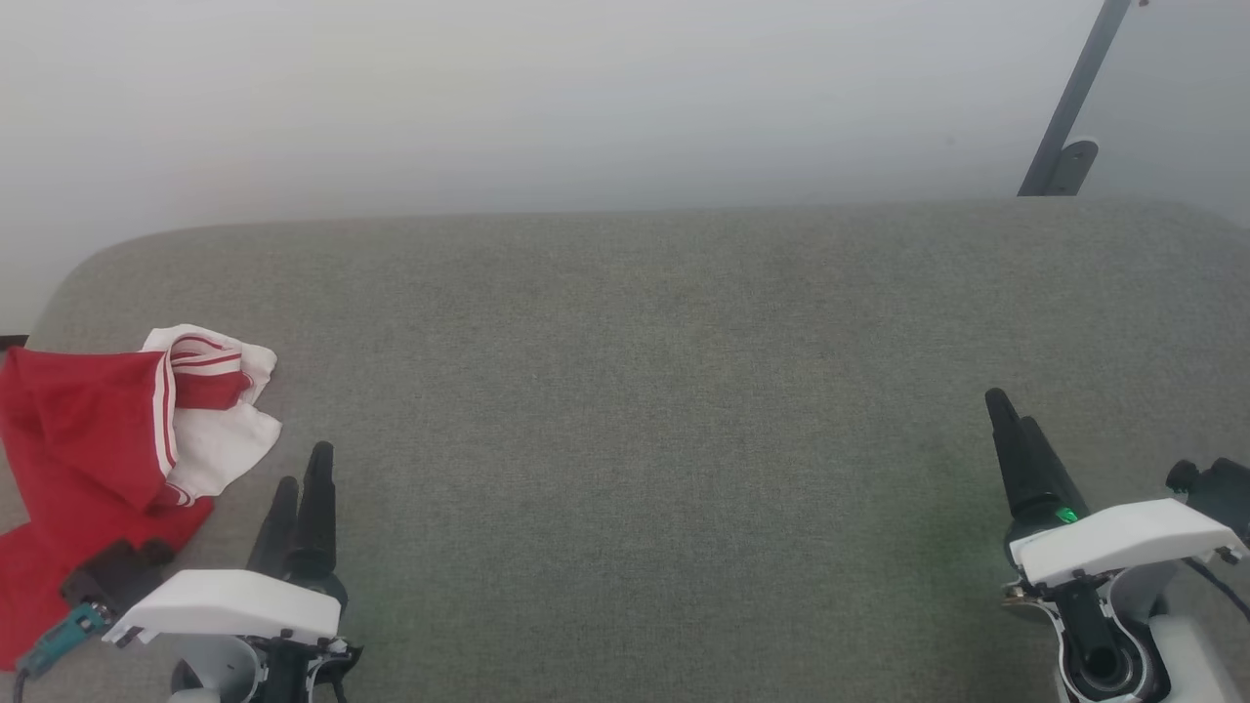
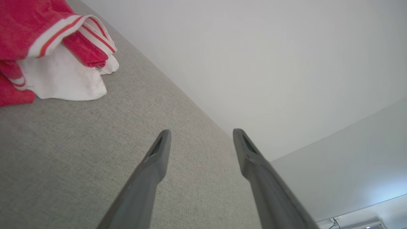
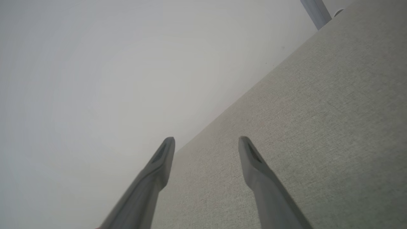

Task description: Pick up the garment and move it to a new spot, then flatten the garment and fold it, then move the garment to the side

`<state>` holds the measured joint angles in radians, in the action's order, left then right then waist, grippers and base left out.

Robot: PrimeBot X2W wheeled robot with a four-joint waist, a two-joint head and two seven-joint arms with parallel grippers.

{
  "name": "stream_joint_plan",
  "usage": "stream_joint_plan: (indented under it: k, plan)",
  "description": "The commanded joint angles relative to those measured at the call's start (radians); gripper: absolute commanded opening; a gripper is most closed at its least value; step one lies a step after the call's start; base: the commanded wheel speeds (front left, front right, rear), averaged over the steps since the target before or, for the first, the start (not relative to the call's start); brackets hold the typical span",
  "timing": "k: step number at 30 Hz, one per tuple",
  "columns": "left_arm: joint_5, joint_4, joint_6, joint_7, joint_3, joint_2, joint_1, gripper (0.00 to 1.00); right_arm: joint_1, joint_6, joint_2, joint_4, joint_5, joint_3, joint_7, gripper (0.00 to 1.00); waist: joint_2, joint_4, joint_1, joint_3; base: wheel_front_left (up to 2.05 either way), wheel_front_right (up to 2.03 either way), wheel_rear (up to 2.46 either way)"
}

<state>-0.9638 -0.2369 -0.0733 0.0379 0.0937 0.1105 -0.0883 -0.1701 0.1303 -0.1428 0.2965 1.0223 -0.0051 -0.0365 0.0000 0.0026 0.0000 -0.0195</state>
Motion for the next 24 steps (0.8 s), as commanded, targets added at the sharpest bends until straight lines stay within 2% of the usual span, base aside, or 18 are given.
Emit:
stream_joint_plan:
  k: [1, 13, 24]
  plan:
    - [0.029, 0.016, 0.004, 0.007, -0.002, 0.008, -0.026, 1.0, -0.034, 0.0, -0.011, -0.014, -0.027, 0.001, -0.009, 1.0, 0.0, 0.0, 0.0, 0.0, 0.0, 0.0, 0.0]
    - [0.22, 0.036, 0.038, 0.049, -0.034, 0.039, -0.026, 1.0, -0.056, 0.0, -0.019, -0.011, -0.289, 0.006, -0.05, 1.0, 0.0, 0.0, 0.0, -0.008, 0.0, 0.0, 0.0]
    - [0.344, 0.05, 0.06, 0.08, -0.055, 0.057, -0.02, 1.0, -0.069, 0.0, -0.02, -0.003, -0.45, 0.008, -0.081, 1.0, 0.0, -0.001, 0.0, -0.011, 0.0, 0.0, 0.0]
